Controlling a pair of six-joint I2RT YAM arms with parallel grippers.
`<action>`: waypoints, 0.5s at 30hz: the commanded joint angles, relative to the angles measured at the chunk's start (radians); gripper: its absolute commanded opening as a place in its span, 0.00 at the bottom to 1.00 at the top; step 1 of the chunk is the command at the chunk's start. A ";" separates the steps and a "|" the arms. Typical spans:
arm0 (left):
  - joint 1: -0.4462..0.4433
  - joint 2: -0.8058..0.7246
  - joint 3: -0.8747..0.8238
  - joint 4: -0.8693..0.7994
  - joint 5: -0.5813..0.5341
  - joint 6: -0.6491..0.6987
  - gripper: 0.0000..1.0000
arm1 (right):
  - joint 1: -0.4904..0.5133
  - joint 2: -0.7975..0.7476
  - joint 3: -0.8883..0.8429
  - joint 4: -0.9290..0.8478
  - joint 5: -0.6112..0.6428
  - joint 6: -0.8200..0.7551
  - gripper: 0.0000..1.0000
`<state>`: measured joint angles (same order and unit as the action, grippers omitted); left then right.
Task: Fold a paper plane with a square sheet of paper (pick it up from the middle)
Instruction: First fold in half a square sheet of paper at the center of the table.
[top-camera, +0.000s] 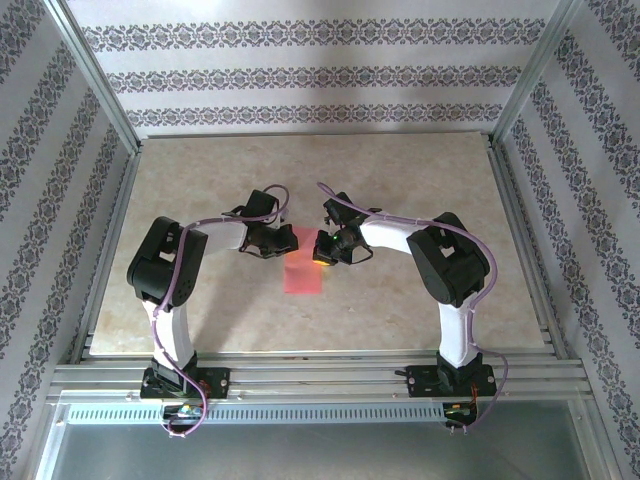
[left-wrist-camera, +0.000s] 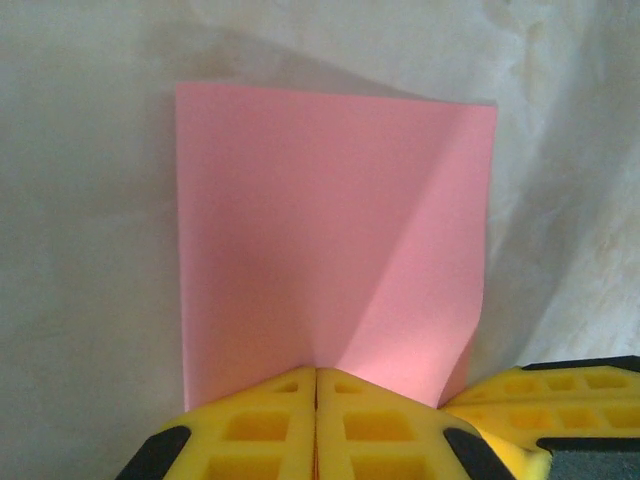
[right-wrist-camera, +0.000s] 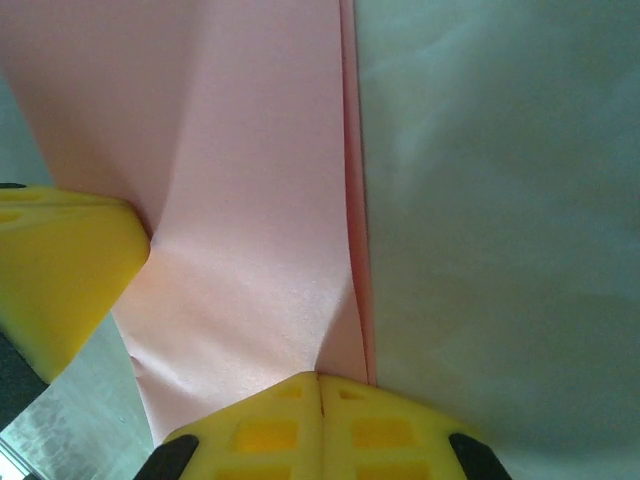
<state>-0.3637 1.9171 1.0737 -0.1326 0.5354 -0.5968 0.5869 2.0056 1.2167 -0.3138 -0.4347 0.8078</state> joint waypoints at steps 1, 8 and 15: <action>0.017 0.027 -0.012 0.001 -0.019 0.038 0.09 | 0.010 0.129 -0.083 -0.120 0.156 -0.007 0.00; 0.065 0.025 -0.012 -0.007 -0.008 0.083 0.10 | 0.009 0.137 -0.084 -0.131 0.174 -0.010 0.00; 0.110 0.026 0.025 -0.013 0.016 0.110 0.12 | 0.011 0.149 -0.069 -0.183 0.237 -0.032 0.00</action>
<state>-0.2798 1.9202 1.0744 -0.1326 0.5690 -0.5301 0.5873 2.0140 1.2179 -0.3096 -0.4290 0.8032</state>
